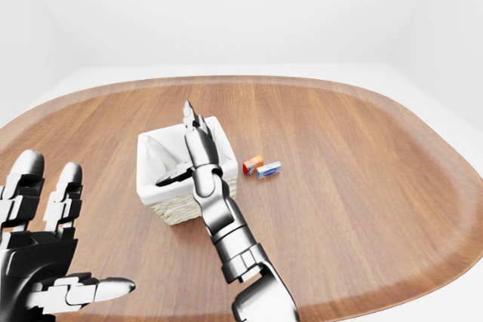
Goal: Pick up the alphabet soup and put it in the basket.
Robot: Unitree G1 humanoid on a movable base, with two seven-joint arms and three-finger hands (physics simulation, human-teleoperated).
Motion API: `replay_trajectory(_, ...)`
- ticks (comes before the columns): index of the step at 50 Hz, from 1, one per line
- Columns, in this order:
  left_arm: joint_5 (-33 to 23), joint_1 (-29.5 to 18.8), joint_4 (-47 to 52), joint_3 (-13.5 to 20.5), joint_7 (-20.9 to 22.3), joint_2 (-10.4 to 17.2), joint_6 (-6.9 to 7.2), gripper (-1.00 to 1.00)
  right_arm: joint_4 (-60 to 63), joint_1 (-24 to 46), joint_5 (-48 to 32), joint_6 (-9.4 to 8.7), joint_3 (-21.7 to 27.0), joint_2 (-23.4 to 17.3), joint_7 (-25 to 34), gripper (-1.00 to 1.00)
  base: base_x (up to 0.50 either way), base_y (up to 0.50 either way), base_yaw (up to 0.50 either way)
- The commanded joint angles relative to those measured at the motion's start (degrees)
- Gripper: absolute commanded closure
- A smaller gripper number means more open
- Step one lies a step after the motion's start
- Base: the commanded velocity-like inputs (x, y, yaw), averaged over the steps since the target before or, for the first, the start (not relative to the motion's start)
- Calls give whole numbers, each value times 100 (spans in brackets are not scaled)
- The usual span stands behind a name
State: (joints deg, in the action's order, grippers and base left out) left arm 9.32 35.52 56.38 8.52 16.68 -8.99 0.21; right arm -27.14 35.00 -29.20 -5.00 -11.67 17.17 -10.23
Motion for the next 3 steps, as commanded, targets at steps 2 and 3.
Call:
replay_trajectory(2, 14, -37, -14, 48, 29, -24, 19, -100, -124, 38, 27, 0, 39, -8, -15, -100, 0, 0, 0)
replay_trajectory(3, 12, -43, -20, 50, 31, -26, 20, -100, -155, 51, 34, 0, 46, -13, -25, -100, 0, 0, 0)
